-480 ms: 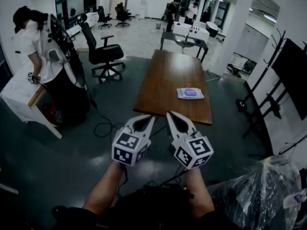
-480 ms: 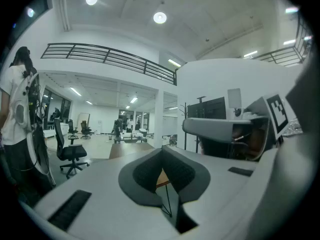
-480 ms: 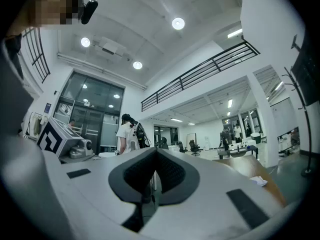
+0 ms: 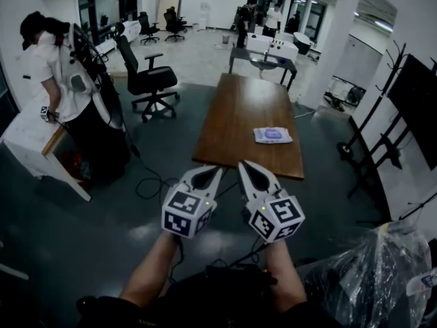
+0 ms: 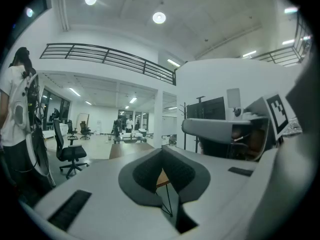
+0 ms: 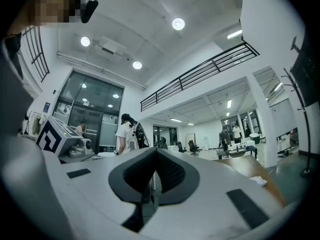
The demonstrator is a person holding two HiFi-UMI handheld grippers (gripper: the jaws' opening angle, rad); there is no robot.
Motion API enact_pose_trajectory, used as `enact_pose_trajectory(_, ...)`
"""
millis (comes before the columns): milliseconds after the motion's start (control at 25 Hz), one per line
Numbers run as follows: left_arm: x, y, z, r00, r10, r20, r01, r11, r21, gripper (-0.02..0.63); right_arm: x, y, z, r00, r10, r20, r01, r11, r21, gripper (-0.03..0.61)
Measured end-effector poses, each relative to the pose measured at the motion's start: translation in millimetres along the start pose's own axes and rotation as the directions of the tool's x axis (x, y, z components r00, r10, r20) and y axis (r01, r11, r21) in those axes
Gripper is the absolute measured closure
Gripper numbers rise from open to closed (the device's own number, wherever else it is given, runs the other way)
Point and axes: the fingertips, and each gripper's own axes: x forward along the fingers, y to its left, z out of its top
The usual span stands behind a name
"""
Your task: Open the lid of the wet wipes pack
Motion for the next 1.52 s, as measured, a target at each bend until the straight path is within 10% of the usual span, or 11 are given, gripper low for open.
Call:
enact_pose_trajectory(640, 38, -62, -27, 0.982, -0.167, -0.084, 0.167, 0.986, -0.012, 0.611, -57, -46, -19, 0.979, -0.188, -0.071, 0.19, 0.982, 0.012, 0.568)
enact_pose_trajectory(1520, 230, -172, -29, 0.952, -0.276, -0.13, 0.279, 0.96, 0.007, 0.611, -134, -274, -22, 0.939, -0.338, -0.065, 0.342, 0.938, 0.063, 0.568)
